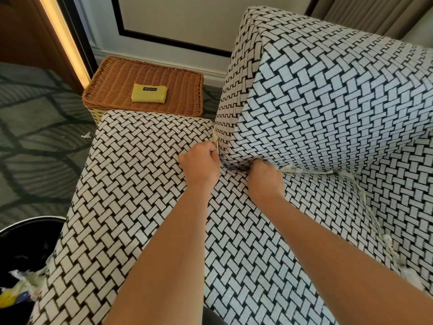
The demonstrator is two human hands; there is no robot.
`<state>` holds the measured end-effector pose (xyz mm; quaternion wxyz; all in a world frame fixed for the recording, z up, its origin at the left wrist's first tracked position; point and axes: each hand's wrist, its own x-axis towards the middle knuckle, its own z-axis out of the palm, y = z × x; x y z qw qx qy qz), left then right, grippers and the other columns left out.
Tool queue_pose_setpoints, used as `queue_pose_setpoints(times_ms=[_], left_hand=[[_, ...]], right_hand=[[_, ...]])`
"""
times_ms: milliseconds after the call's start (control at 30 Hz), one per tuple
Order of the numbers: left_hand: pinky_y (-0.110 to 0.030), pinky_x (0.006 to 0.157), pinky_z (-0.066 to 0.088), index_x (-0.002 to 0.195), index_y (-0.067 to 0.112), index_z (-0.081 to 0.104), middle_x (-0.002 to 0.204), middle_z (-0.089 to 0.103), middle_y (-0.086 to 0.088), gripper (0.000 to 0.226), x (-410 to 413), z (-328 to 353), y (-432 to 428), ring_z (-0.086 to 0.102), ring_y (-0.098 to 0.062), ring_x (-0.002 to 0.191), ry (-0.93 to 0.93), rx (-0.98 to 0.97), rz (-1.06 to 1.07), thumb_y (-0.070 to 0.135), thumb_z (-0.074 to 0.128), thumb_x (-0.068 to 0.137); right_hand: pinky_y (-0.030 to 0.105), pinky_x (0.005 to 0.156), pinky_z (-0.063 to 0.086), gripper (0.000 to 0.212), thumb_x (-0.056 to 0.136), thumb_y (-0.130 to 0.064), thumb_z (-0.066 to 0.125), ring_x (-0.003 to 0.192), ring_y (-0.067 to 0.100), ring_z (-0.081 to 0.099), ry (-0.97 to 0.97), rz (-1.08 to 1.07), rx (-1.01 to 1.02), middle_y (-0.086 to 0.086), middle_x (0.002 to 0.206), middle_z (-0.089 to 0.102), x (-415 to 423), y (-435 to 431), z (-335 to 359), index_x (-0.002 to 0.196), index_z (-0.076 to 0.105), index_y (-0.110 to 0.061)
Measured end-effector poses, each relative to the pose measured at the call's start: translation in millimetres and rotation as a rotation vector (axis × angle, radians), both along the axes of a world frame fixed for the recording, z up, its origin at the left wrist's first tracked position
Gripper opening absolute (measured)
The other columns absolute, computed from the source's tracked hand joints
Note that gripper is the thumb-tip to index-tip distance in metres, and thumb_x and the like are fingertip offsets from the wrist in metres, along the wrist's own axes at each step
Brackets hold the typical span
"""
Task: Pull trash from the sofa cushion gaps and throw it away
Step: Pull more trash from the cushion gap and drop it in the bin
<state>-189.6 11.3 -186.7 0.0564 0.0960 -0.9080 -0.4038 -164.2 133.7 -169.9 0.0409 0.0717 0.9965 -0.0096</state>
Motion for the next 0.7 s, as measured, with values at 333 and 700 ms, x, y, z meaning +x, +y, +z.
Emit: queue_pose_setpoints(times_ms=[333,700], left_hand=[[-0.031,0.084,0.029,0.091,0.017,0.065,0.076,0.055,0.006,0.016,0.0,-0.5,1.8,0.05,-0.013,0.069,0.013,-0.042,0.003,0.017,0.049,0.091],[-0.034,0.085,0.032,0.09,0.017,0.065,0.075,0.055,0.007,0.017,-1.3,0.5,3.0,0.049,-0.013,0.07,0.007,-0.082,0.014,0.02,0.049,0.09]], right_hand=[[0.045,0.078,0.052,0.025,0.093,-0.013,0.041,0.069,0.01,0.051,0.436,0.07,-0.398,-0.004,0.076,0.056,24.5,44.1,-23.2,0.103,0.062,-0.005],[0.032,0.075,0.049,0.033,0.091,-0.048,0.046,0.074,0.02,0.06,-0.093,-0.151,-0.134,0.002,0.079,0.063,-7.2,27.7,-2.0,0.093,0.06,-0.018]])
